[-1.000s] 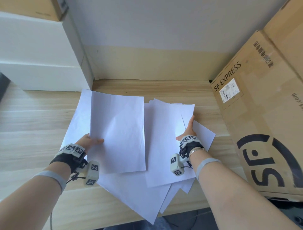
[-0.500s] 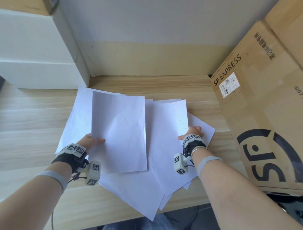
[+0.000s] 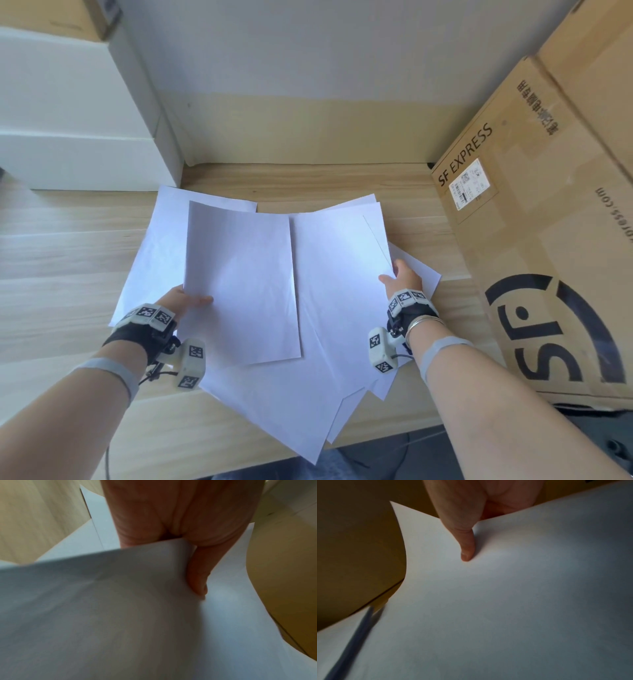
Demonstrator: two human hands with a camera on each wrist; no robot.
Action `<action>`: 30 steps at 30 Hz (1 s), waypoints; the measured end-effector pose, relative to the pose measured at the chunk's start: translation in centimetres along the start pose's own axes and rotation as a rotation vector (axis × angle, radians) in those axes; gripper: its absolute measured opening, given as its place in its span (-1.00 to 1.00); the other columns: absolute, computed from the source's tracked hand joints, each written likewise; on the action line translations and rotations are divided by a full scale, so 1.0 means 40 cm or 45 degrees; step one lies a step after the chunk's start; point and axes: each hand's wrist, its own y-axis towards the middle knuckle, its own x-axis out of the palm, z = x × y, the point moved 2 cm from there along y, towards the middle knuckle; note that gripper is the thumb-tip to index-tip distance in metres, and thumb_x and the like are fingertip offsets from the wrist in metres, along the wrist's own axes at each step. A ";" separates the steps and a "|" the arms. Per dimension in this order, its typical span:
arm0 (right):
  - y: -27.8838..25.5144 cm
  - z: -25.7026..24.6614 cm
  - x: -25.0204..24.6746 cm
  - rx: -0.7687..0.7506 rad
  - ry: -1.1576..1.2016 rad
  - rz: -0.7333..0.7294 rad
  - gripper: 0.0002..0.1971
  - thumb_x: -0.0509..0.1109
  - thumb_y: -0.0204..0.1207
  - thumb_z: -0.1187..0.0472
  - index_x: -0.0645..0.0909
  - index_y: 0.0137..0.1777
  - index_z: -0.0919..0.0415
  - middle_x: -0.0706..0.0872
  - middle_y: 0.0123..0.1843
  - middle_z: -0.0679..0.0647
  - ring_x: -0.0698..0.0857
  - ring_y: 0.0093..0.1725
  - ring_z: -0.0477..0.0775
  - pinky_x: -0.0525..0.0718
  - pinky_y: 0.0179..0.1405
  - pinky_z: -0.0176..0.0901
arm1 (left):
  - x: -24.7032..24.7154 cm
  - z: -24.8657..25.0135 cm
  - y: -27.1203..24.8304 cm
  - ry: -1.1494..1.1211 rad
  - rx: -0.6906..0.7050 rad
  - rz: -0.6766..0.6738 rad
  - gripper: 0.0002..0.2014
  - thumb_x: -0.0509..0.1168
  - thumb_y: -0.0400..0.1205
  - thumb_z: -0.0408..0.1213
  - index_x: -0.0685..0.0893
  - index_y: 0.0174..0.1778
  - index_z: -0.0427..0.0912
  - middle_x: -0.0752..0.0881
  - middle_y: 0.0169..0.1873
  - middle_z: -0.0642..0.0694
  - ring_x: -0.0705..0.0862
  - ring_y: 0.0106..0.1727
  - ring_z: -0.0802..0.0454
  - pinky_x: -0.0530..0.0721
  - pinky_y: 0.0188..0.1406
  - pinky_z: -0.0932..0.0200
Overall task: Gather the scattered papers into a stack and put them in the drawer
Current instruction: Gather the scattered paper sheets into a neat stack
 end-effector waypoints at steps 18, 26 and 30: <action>0.017 -0.025 -0.106 -0.133 0.412 0.273 -0.80 0.27 0.49 0.42 0.64 0.08 0.35 0.75 0.03 0.25 0.64 -0.06 0.10 0.52 -0.07 -0.18 | 0.002 -0.006 0.014 0.095 -0.030 0.000 -0.60 0.47 0.45 -0.42 0.61 0.20 -0.37 0.71 0.16 -0.43 0.69 0.18 -0.40 0.56 0.33 -0.31; -0.027 -0.124 0.011 -0.137 0.303 -0.102 -0.63 0.24 0.56 0.38 0.54 0.37 0.31 0.68 0.30 0.24 0.66 0.27 0.23 0.53 0.11 -0.16 | 0.029 0.013 -0.030 -0.047 -0.001 -0.054 -0.57 0.40 0.49 -0.52 0.55 0.29 -0.46 0.67 0.18 -0.45 0.64 0.23 -0.44 0.53 0.34 -0.35; -0.056 -0.175 0.076 -0.149 0.167 -0.245 -0.67 0.17 0.58 0.34 0.56 0.31 0.27 0.70 0.24 0.24 0.67 0.21 0.26 0.54 0.03 -0.14 | 0.055 0.018 -0.047 -0.121 0.035 -0.112 -0.61 0.32 0.56 -0.50 0.50 0.32 -0.44 0.66 0.04 -0.36 0.61 0.12 -0.31 0.52 0.33 -0.28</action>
